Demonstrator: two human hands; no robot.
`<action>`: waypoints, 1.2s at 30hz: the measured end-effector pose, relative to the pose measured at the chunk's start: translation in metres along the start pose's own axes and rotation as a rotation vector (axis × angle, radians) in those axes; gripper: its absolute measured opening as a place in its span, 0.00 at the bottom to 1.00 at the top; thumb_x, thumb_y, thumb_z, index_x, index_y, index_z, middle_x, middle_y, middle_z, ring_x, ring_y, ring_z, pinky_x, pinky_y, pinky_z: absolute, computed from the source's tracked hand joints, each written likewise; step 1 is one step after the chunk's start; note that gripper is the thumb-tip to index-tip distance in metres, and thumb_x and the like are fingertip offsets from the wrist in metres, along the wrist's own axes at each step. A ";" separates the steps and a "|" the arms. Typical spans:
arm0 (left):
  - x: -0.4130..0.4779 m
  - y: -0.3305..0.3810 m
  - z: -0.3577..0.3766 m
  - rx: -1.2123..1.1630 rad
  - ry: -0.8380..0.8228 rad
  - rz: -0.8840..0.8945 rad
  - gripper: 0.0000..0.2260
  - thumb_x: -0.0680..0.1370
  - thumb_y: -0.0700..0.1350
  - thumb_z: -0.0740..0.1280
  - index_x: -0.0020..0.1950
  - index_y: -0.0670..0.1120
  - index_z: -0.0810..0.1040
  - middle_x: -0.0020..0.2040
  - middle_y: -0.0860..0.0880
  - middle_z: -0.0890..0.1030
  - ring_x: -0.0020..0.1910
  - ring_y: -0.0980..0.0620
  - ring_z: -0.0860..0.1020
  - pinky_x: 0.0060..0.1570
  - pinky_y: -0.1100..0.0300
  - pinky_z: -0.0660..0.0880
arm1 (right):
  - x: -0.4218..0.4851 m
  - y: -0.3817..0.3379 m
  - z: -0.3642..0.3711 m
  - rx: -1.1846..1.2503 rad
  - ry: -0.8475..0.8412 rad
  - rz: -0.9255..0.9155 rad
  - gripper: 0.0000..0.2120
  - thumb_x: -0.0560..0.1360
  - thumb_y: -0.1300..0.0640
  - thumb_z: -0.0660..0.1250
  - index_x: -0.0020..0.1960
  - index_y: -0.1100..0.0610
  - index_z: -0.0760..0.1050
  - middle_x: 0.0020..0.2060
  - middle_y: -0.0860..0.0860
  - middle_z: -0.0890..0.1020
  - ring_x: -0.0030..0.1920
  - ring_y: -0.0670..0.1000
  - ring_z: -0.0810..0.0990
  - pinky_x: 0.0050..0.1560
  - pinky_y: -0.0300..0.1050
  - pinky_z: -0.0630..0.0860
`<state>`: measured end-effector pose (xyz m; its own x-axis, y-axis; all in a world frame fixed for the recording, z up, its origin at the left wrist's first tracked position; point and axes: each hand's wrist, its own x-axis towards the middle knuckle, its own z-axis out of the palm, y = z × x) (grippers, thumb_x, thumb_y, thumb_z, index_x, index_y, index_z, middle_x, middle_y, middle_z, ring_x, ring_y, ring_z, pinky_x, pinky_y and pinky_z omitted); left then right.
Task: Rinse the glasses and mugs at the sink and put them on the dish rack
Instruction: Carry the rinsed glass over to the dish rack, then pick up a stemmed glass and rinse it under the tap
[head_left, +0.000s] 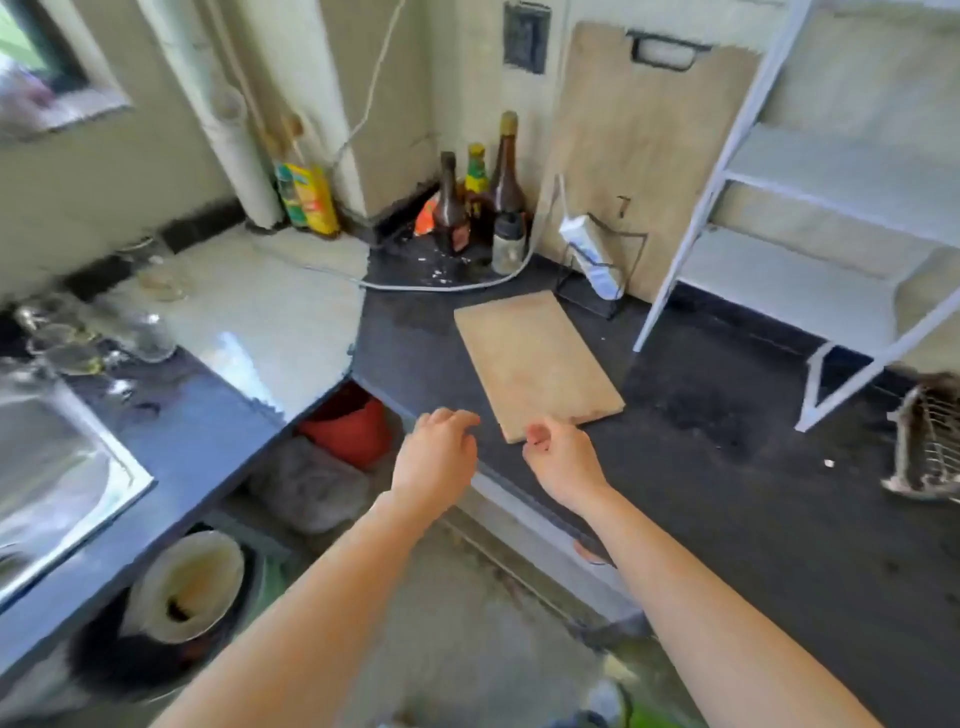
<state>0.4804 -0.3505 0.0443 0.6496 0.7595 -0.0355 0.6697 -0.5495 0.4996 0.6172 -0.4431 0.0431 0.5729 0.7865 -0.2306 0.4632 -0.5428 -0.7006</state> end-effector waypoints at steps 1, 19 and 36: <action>-0.008 -0.029 -0.019 0.006 0.032 -0.037 0.16 0.79 0.42 0.59 0.65 0.49 0.75 0.61 0.47 0.77 0.63 0.45 0.71 0.60 0.52 0.71 | 0.001 -0.024 0.023 -0.005 -0.026 -0.027 0.09 0.75 0.63 0.64 0.54 0.64 0.76 0.49 0.59 0.81 0.52 0.60 0.78 0.52 0.49 0.72; -0.081 -0.361 -0.208 -0.077 0.339 -0.614 0.17 0.79 0.43 0.58 0.68 0.48 0.72 0.64 0.47 0.74 0.64 0.47 0.71 0.58 0.55 0.68 | 0.057 -0.318 0.307 -0.178 -0.398 -0.400 0.08 0.77 0.57 0.63 0.56 0.53 0.72 0.51 0.51 0.78 0.51 0.52 0.76 0.55 0.48 0.75; 0.030 -0.484 -0.253 -0.923 0.275 -0.632 0.34 0.71 0.24 0.49 0.77 0.45 0.60 0.74 0.51 0.65 0.70 0.61 0.61 0.59 0.76 0.56 | 0.161 -0.462 0.417 -0.407 -0.361 -0.531 0.29 0.72 0.47 0.70 0.69 0.52 0.66 0.63 0.50 0.73 0.61 0.53 0.75 0.58 0.51 0.74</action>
<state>0.0843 0.0261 0.0209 0.1156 0.9211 -0.3718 0.2557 0.3341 0.9072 0.2132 0.0577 0.0481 -0.0205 0.9820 -0.1877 0.8680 -0.0757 -0.4907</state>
